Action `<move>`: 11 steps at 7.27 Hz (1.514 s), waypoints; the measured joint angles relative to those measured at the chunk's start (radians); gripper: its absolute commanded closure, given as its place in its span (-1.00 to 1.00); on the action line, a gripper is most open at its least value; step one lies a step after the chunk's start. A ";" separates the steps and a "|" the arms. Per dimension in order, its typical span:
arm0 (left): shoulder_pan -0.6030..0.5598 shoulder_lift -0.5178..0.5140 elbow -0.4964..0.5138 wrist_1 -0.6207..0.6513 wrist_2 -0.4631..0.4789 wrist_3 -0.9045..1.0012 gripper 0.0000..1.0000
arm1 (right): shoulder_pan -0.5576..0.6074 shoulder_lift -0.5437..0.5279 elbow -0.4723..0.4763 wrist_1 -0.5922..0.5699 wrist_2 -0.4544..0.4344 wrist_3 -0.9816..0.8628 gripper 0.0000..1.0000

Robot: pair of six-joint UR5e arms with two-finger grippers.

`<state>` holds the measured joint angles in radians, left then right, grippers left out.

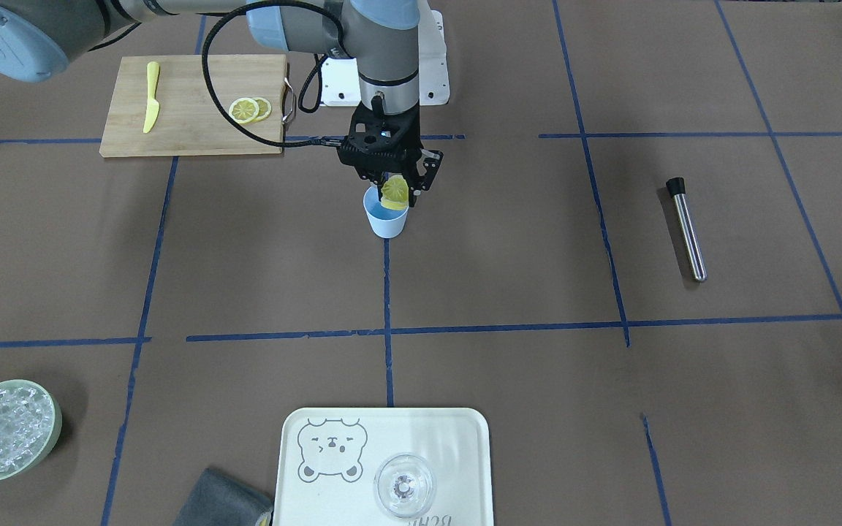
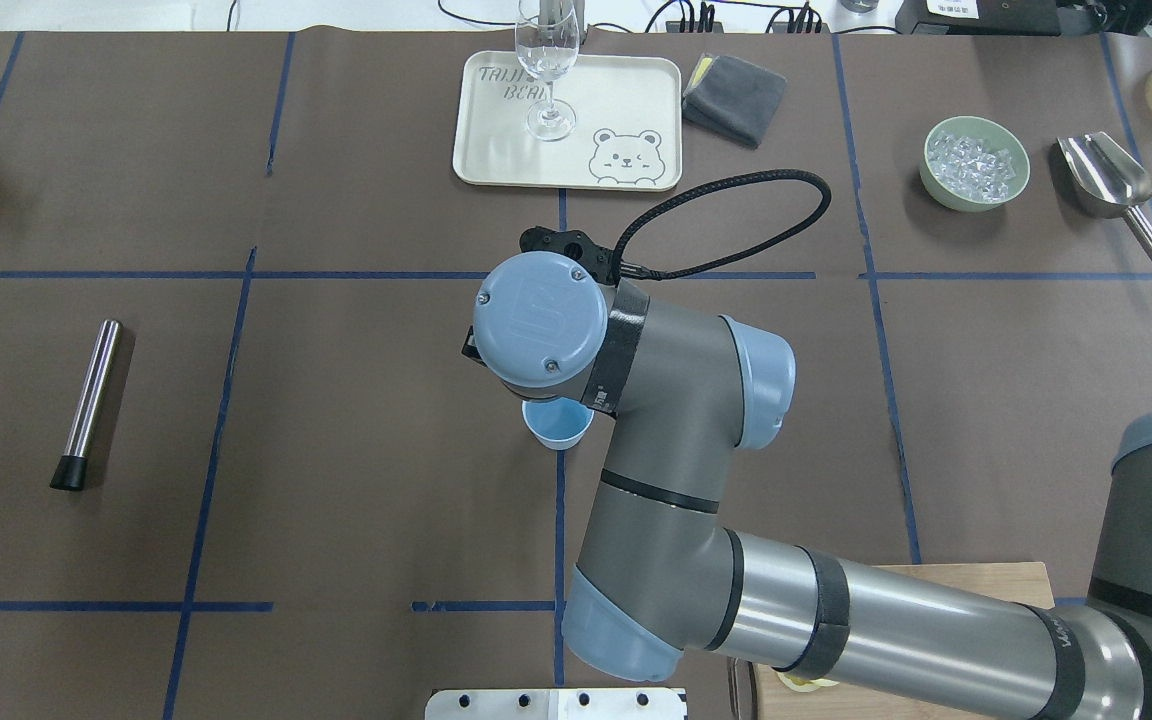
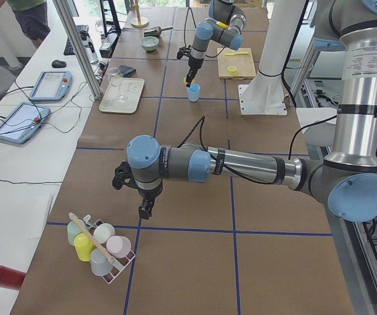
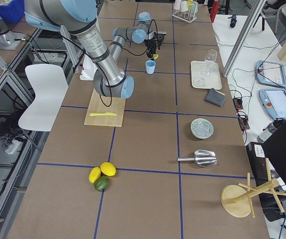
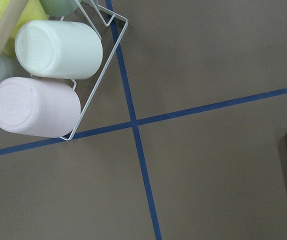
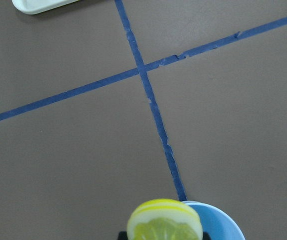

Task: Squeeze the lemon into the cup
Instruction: 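Carry the lemon slice with the right gripper over the blue cup, then open the right gripper to drop the lemon slice into the cup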

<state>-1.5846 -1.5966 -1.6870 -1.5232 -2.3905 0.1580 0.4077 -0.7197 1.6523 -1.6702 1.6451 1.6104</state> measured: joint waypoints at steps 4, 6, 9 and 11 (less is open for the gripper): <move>0.000 0.000 0.002 0.000 -0.001 0.000 -1.00 | -0.001 -0.023 -0.012 0.000 0.059 -0.001 -0.19; 0.001 -0.001 0.002 -0.001 0.000 0.000 -1.00 | -0.001 -0.034 -0.008 -0.001 0.072 -0.001 -0.59; 0.001 -0.002 0.000 0.000 0.000 0.000 -1.00 | -0.001 -0.036 -0.003 -0.003 0.079 0.000 -1.00; 0.001 -0.002 -0.002 0.000 -0.001 0.000 -1.00 | 0.000 -0.035 0.015 -0.020 0.079 -0.001 -1.00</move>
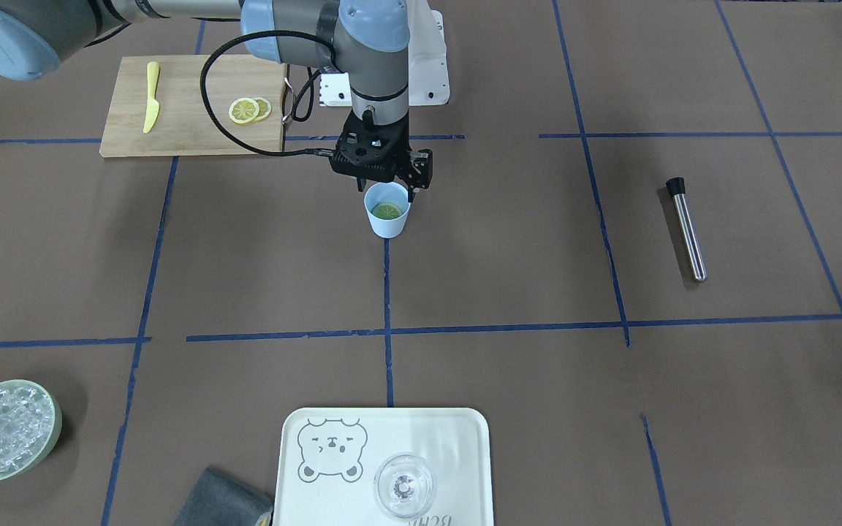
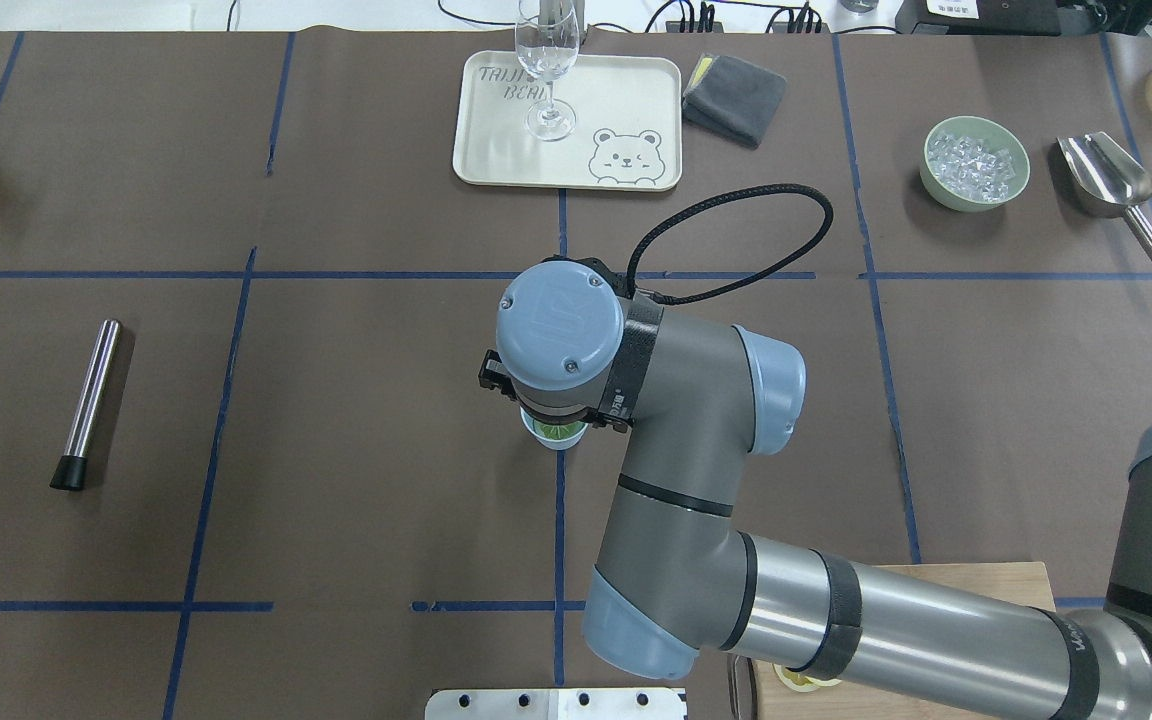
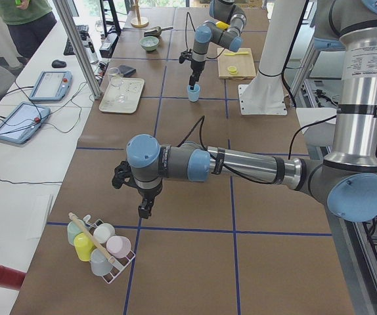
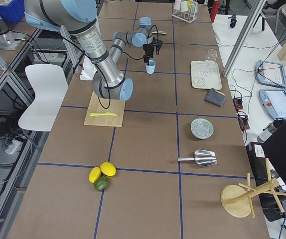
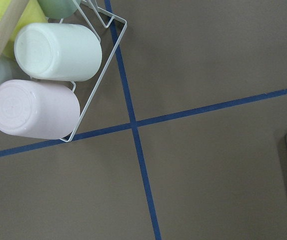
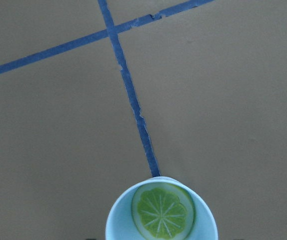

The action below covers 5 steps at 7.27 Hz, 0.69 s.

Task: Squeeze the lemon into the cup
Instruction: 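Open the right gripper to drop the lemon slice into the cup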

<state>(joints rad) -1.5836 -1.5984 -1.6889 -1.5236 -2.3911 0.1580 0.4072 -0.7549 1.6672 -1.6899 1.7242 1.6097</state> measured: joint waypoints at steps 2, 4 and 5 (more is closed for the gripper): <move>0.001 -0.007 -0.026 -0.003 0.008 -0.048 -1.00 | 0.017 -0.008 0.085 -0.088 0.004 -0.013 -1.00; 0.048 -0.024 -0.069 -0.035 0.053 -0.200 -1.00 | 0.068 -0.076 0.239 -0.218 0.015 -0.124 -1.00; 0.101 -0.026 -0.086 -0.052 0.061 -0.266 -1.00 | 0.117 -0.137 0.301 -0.245 0.035 -0.213 -1.00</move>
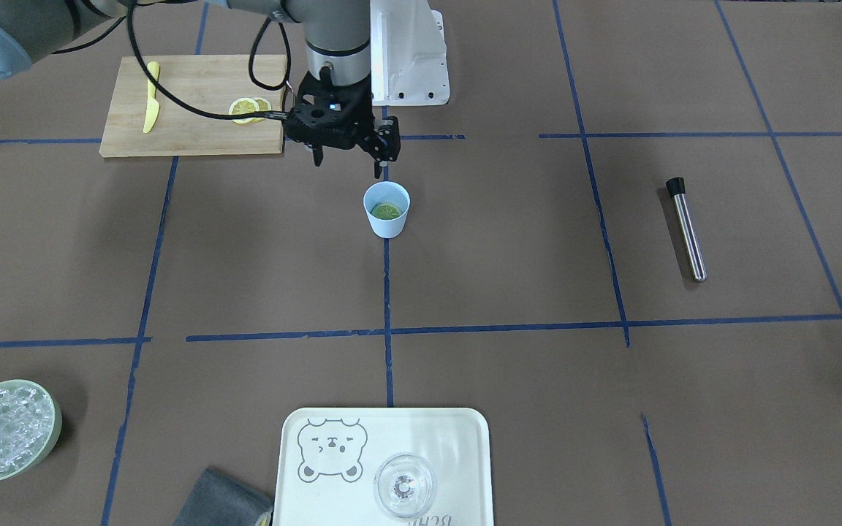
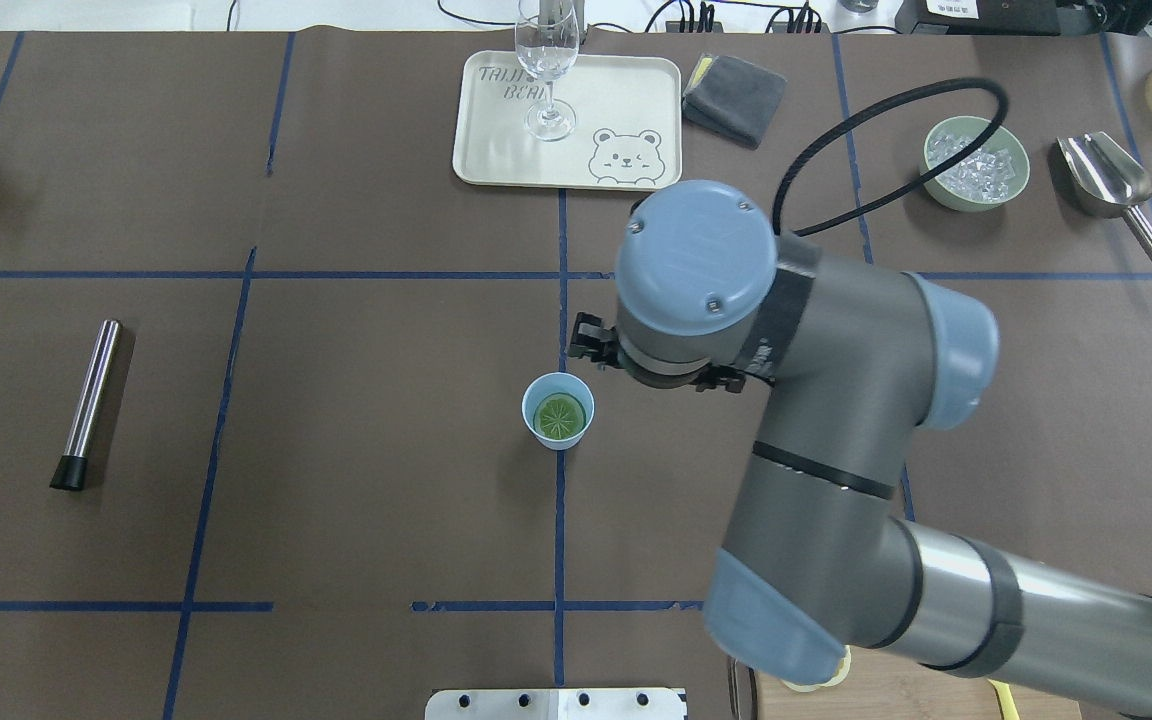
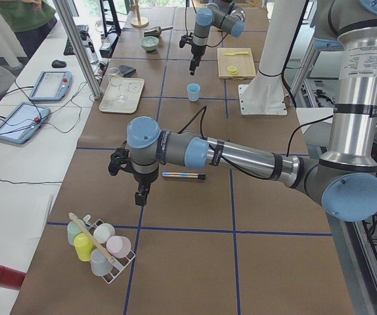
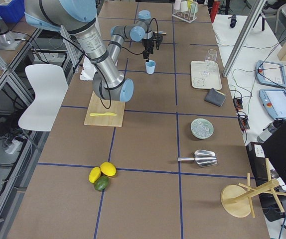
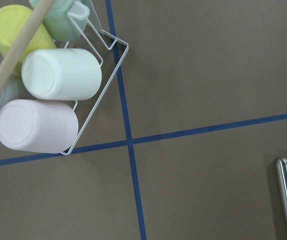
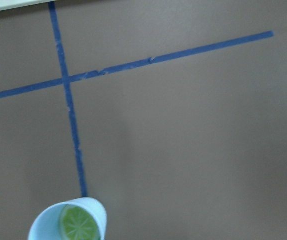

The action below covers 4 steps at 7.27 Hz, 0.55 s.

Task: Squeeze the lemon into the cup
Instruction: 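Withdraw the right gripper toward the ice bowl while the left gripper reaches the steel muddler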

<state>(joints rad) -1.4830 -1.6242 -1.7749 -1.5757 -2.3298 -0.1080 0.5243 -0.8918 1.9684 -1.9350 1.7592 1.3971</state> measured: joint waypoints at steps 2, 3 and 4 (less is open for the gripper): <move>0.143 0.000 -0.051 -0.076 0.001 -0.223 -1.00 | 0.138 -0.095 0.042 -0.012 0.069 -0.223 -1.00; 0.216 0.001 -0.059 -0.139 0.001 -0.350 -1.00 | 0.224 -0.143 0.045 -0.009 0.120 -0.360 -1.00; 0.275 0.001 -0.059 -0.183 0.001 -0.439 -1.00 | 0.302 -0.189 0.044 -0.004 0.166 -0.481 -1.00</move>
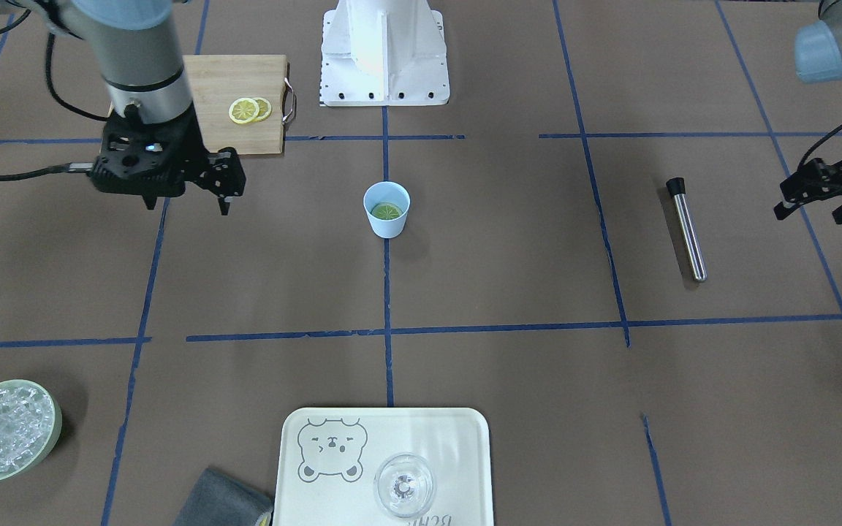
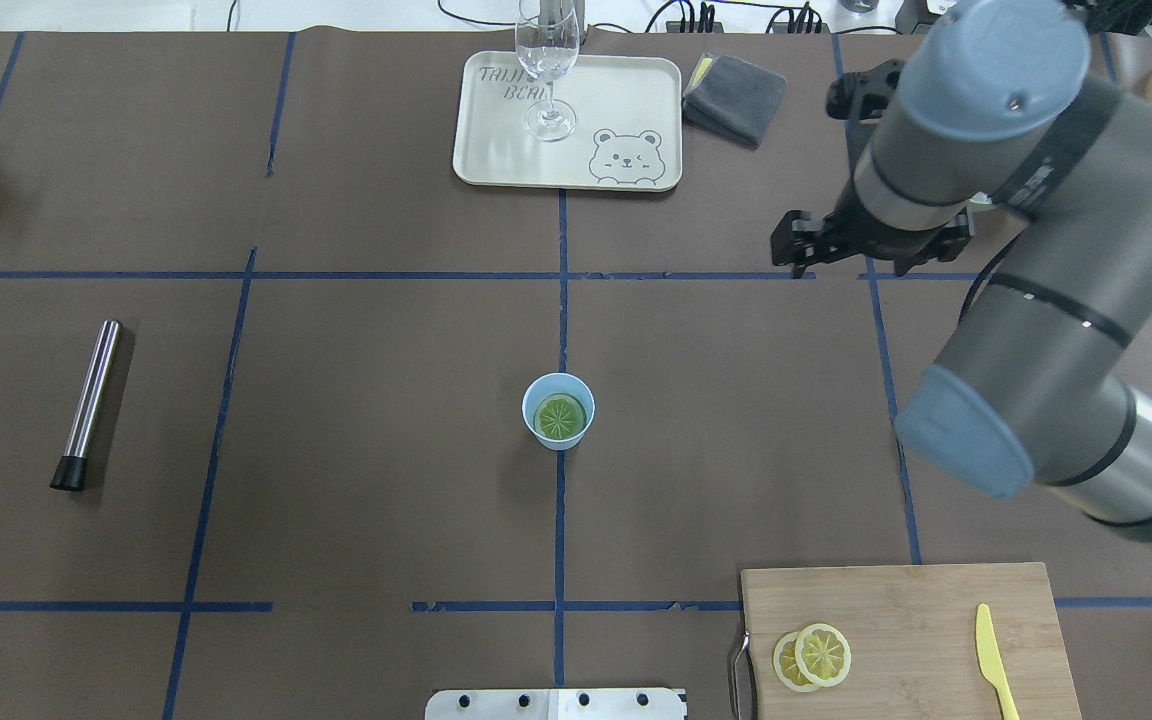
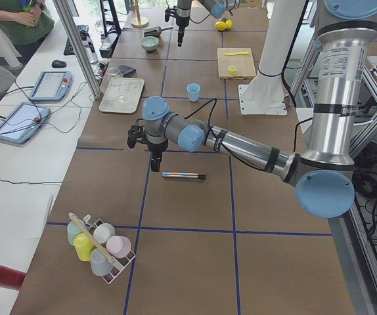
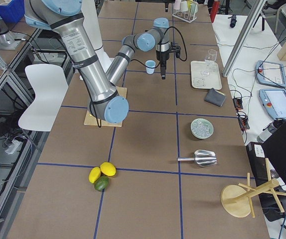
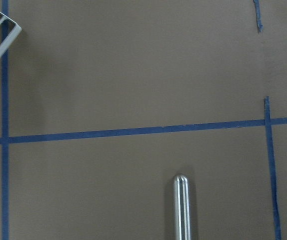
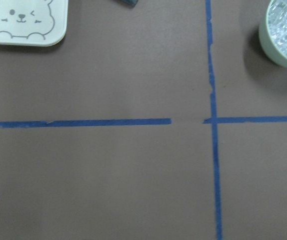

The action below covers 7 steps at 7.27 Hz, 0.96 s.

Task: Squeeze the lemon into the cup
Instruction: 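Withdraw the right gripper toward the ice bowl while the left gripper reaches the steel muddler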

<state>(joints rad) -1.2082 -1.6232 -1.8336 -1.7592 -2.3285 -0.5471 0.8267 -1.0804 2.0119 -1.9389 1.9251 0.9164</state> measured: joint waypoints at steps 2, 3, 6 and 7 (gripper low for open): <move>0.098 -0.003 0.033 -0.032 0.000 -0.057 -1.00 | 0.139 -0.081 -0.018 0.004 0.072 -0.222 -1.00; 0.146 -0.010 0.076 -0.051 0.001 -0.062 -1.00 | 0.202 -0.110 -0.032 0.006 0.115 -0.316 -1.00; 0.240 -0.046 0.233 -0.159 0.007 -0.065 -1.00 | 0.306 -0.210 -0.064 0.135 0.227 -0.423 -1.00; 0.254 -0.063 0.273 -0.171 0.007 -0.066 -1.00 | 0.311 -0.228 -0.068 0.169 0.237 -0.426 -1.00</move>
<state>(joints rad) -0.9541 -1.6858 -1.5610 -1.9303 -2.3211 -0.6126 1.1375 -1.3085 1.9434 -1.7694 2.1617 0.4903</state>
